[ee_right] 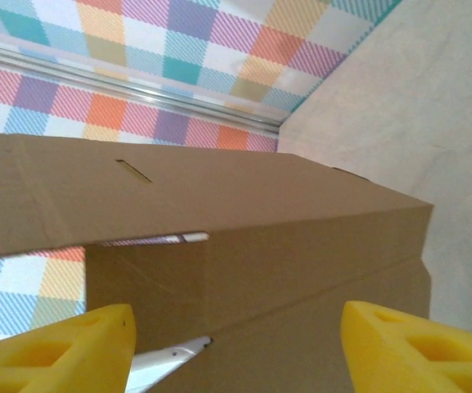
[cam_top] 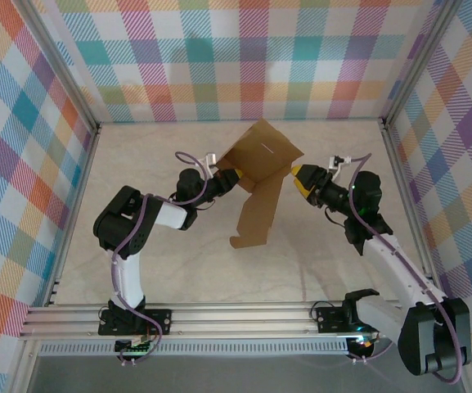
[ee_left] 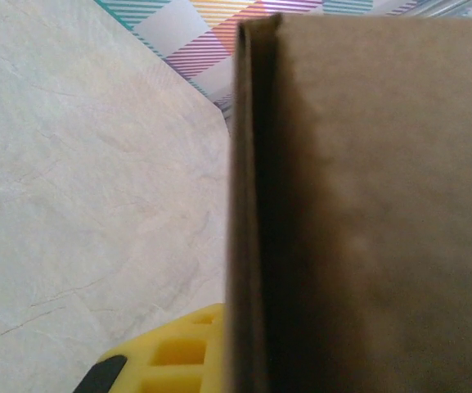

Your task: Fold the paper box

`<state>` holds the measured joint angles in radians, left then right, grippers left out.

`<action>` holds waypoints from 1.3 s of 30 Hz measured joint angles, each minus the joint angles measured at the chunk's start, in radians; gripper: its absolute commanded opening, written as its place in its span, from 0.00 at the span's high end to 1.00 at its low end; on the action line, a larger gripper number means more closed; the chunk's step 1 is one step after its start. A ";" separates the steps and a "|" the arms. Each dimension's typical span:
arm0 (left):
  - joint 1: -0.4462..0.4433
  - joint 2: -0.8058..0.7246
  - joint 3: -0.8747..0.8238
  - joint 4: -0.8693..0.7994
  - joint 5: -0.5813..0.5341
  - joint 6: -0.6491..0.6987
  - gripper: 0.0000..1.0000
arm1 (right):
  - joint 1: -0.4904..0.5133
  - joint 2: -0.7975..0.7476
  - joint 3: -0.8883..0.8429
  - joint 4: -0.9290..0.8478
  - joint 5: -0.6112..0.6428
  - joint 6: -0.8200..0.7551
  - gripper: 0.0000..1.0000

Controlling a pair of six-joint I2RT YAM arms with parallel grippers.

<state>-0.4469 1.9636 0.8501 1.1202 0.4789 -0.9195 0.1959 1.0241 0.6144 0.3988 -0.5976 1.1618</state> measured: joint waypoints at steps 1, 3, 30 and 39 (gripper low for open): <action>0.000 0.000 0.000 0.002 0.003 0.000 1.00 | 0.000 0.003 0.006 0.012 -0.006 0.005 0.37; 0.000 0.000 0.000 0.010 0.005 -0.001 1.00 | 0.001 0.007 0.014 0.028 -0.010 0.010 0.40; -0.002 -0.012 0.000 0.034 0.010 -0.003 1.00 | 0.049 0.105 0.061 0.055 -0.040 0.037 0.56; -0.002 -0.022 -0.001 0.020 0.008 0.035 1.00 | 0.055 0.112 0.093 -0.005 -0.039 0.031 0.73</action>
<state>-0.4492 1.9415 0.8494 1.1400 0.4866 -0.8848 0.2504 1.1358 0.7071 0.3939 -0.6365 1.1923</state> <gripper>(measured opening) 0.074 0.294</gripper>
